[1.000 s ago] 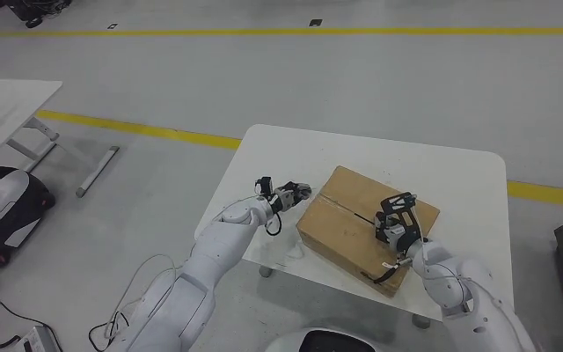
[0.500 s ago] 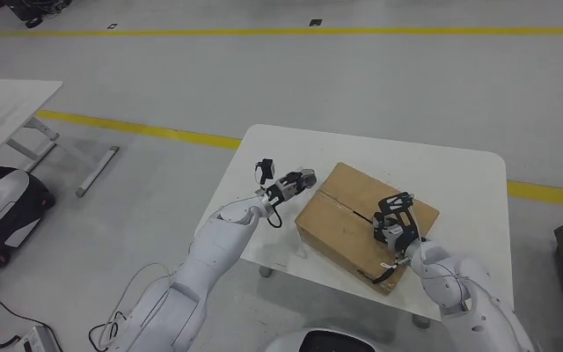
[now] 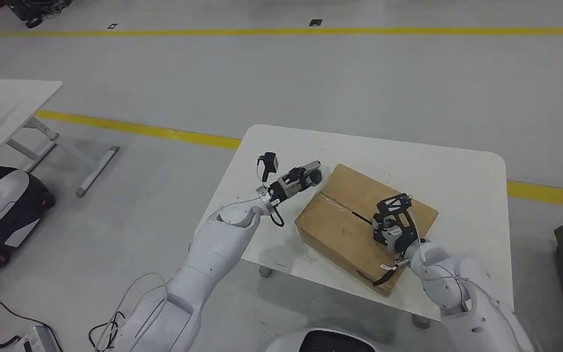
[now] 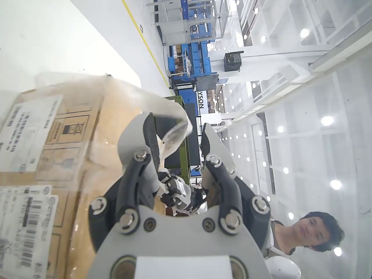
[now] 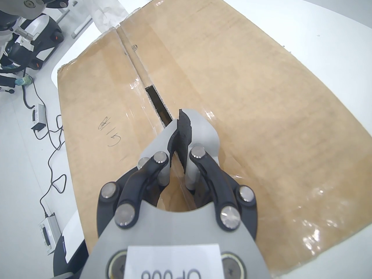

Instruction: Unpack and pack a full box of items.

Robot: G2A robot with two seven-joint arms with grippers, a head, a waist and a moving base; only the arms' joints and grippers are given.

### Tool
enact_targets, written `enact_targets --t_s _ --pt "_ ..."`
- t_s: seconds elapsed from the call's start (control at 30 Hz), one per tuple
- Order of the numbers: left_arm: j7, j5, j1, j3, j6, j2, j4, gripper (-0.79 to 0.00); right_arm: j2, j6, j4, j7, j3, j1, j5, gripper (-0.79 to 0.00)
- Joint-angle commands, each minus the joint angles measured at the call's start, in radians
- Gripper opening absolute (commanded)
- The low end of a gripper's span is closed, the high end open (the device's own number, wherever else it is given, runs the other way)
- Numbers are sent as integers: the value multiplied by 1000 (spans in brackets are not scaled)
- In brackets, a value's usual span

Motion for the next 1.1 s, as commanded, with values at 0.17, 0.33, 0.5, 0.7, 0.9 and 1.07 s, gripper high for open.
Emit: enact_targets --t_s 0.17,0.33,0.5,0.7,0.9,1.07 --pt "-50 -15 2 26 16 -7 -35 -456 2 -2 -17 -4 4 -7 -17 -785" --pt "-69 12 2 37 10 -7 -36 -496 11 11 -86 -8 42 -35 -44 -785" --pt "-79 20 -1 41 26 -7 -34 -477 29 25 -188 2 137 -91 -28 -785" --pt "-95 48 1 60 55 -9 -53 -394 49 49 -284 19 283 -158 23 -785" --pt "-149 58 25 70 83 -5 -120 0 62 48 -323 22 377 -194 65 -785" --pt "-183 55 74 45 103 7 -230 0 67 41 -339 24 402 -203 81 -785"
